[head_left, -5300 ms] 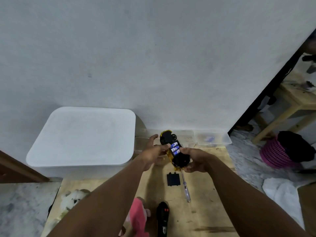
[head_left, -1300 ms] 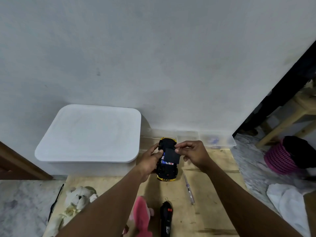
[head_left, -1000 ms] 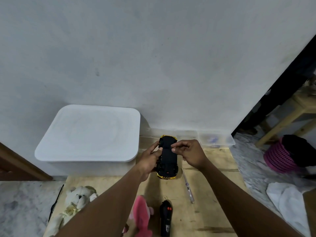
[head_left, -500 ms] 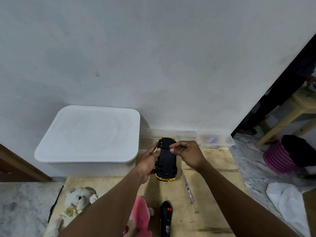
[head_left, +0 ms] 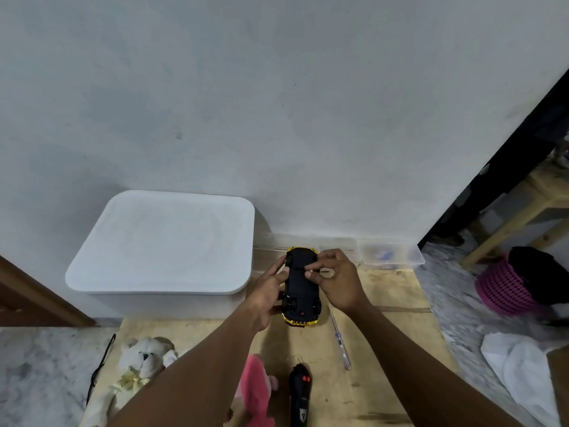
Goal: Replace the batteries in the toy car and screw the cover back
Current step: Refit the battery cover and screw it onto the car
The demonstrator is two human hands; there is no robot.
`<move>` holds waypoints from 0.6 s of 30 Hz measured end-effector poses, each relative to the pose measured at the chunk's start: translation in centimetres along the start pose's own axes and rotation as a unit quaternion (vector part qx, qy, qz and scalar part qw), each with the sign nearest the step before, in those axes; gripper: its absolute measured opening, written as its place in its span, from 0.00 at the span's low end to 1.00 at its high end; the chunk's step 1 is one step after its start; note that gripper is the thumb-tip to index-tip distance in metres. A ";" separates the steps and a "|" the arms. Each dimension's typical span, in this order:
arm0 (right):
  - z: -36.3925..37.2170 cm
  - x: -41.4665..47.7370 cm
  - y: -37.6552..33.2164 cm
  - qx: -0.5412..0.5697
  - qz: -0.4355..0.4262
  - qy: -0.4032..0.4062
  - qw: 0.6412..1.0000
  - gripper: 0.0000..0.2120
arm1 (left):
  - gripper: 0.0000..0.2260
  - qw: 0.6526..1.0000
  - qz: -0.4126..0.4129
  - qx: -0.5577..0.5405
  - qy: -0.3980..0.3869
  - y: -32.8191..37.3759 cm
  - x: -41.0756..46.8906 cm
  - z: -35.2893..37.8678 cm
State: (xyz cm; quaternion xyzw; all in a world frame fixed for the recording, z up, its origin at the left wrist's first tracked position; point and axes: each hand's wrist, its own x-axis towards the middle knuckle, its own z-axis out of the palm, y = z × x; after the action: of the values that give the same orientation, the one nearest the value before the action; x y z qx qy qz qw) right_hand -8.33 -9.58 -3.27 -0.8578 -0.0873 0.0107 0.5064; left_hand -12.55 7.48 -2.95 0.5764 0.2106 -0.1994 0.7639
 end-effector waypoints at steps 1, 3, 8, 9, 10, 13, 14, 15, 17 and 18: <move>0.2 0.0 -0.2 0.021 0.019 0.003 1.000 0.08 | 0.13 1.000 -0.002 -0.003 -0.001 0.0 0.0 0.0; 0.5 -0.1 -0.4 0.049 0.042 0.012 0.998 0.07 | 0.13 1.000 -0.001 -0.003 -0.003 0.1 0.1 0.0; 0.4 -0.4 -0.2 0.054 0.041 0.018 0.998 0.06 | 0.19 0.999 0.016 0.033 -0.012 0.4 0.3 -0.2; 0.4 -0.4 -0.2 0.061 0.042 0.020 0.997 0.06 | 0.21 0.999 0.023 0.038 -0.011 0.4 0.2 -0.2; 0.4 -0.5 -0.2 0.070 0.042 0.023 0.996 0.07 | 0.22 0.999 0.029 0.042 -0.010 0.4 0.2 -0.2; 0.1 -0.6 -0.3 0.088 0.036 0.046 0.994 0.10 | 0.23 0.999 0.034 0.039 -0.008 0.3 0.3 -0.1; 0.0 -0.6 -0.3 0.093 0.035 0.051 0.994 0.08 | 0.23 0.999 0.032 0.038 -0.007 0.3 0.4 -0.1; -0.2 -0.7 -0.3 0.098 0.037 0.054 0.993 0.06 | 0.22 0.999 0.029 0.037 -0.006 0.3 0.4 0.0; -0.4 -0.9 -0.1 0.088 0.034 0.056 0.994 0.07 | 0.21 0.999 0.023 0.033 -0.004 0.2 0.4 -0.1; -0.4 -0.9 0.0 0.066 0.026 0.060 0.996 0.08 | 0.21 0.999 0.021 0.031 -0.003 0.1 0.4 0.0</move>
State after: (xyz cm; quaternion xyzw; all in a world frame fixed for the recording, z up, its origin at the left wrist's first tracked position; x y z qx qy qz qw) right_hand -9.13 -10.07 -3.14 -0.8238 -0.0337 -0.0223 0.5655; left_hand -12.16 7.51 -3.10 0.6037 0.1897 -0.1918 0.7502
